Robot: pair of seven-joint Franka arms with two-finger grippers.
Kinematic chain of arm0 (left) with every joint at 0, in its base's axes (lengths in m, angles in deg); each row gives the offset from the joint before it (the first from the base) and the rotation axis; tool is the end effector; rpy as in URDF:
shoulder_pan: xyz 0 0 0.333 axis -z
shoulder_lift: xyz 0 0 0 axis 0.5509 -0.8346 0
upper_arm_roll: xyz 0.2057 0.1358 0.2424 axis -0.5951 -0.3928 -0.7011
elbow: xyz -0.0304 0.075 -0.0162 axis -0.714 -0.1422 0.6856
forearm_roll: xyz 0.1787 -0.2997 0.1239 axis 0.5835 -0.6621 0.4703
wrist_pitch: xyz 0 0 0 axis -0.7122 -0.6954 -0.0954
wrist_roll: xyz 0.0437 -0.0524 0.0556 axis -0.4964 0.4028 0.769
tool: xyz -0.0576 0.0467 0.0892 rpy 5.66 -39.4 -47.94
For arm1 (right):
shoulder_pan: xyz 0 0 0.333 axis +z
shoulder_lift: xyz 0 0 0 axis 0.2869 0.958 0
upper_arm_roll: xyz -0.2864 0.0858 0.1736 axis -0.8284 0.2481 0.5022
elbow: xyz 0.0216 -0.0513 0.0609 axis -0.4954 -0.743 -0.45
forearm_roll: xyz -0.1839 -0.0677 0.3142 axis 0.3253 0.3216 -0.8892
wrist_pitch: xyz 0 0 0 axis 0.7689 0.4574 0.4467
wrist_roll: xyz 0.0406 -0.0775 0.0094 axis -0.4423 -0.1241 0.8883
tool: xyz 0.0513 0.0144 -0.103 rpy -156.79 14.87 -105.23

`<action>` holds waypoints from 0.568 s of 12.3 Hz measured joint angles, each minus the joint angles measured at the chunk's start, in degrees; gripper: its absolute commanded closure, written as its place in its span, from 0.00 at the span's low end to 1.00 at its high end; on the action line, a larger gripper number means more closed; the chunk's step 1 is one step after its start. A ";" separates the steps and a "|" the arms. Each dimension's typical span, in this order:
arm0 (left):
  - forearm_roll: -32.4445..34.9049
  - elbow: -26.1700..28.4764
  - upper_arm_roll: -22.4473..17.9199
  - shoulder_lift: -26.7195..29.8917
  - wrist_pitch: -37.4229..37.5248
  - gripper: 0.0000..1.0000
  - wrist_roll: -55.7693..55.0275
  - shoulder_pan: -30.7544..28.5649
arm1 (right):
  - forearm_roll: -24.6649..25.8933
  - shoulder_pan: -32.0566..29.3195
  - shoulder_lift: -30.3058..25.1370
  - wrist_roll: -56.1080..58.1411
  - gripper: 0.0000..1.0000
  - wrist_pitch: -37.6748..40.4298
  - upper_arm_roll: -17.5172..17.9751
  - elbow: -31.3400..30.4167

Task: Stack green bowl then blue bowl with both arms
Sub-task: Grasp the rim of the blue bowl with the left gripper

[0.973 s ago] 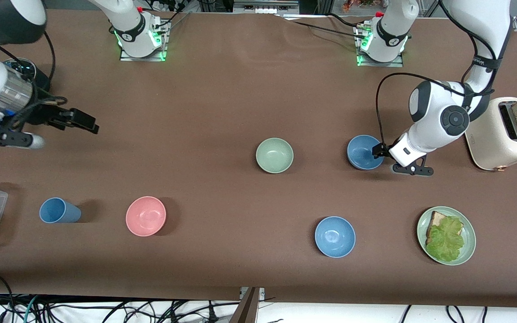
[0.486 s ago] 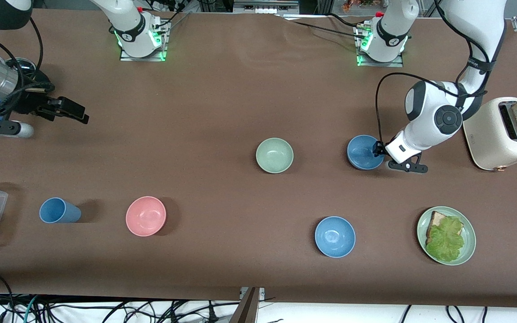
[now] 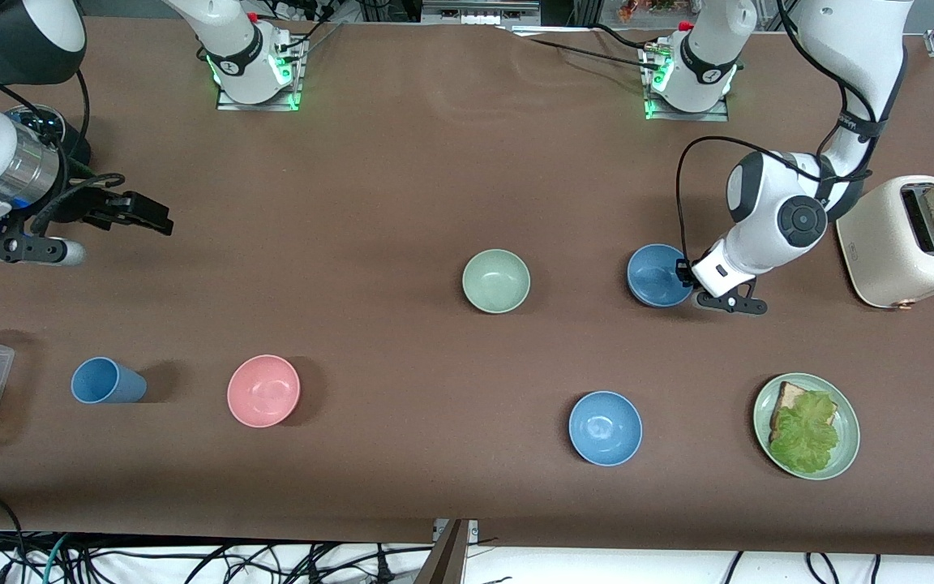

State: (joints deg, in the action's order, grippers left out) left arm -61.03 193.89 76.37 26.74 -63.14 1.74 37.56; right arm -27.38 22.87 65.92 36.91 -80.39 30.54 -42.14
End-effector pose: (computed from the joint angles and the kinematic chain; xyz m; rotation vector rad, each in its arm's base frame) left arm 0.5272 -0.0597 0.2513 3.0832 -0.1802 -0.1467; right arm 0.5618 0.0621 0.5720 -3.0695 0.1508 0.1525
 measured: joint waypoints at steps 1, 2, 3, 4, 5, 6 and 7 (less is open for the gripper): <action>0.00 -0.22 0.05 0.27 -0.01 1.00 0.06 0.01 | 0.20 0.00 -0.01 0.00 0.00 0.00 0.03 0.09; -0.20 -0.42 0.10 0.58 0.00 1.00 0.06 0.02 | 0.34 0.00 -0.02 0.00 0.00 0.04 0.02 0.13; -1.58 -0.79 0.30 0.96 0.23 1.00 0.07 0.11 | 0.42 -0.01 -0.06 0.00 0.00 0.21 0.00 0.15; -3.92 -1.49 0.59 1.39 1.14 1.00 0.17 0.51 | 0.45 -0.01 -0.12 0.00 0.00 0.65 -0.05 0.17; -6.19 -2.86 0.88 1.91 3.27 1.00 0.23 1.14 | 0.47 -0.04 -0.19 0.00 0.00 1.39 -0.19 0.18; -8.00 -4.91 1.18 2.53 6.11 1.00 0.23 2.03 | 0.54 -0.07 -0.31 0.00 0.00 2.50 -0.49 0.18; -9.52 -7.31 1.56 3.07 8.43 1.00 0.16 3.16 | 0.59 -0.09 -0.45 0.00 0.00 3.80 -1.10 0.19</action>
State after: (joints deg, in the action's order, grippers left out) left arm -70.56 186.58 77.93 29.80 -54.72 1.90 40.72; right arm -26.79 22.78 65.48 36.91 -76.60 29.43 -41.95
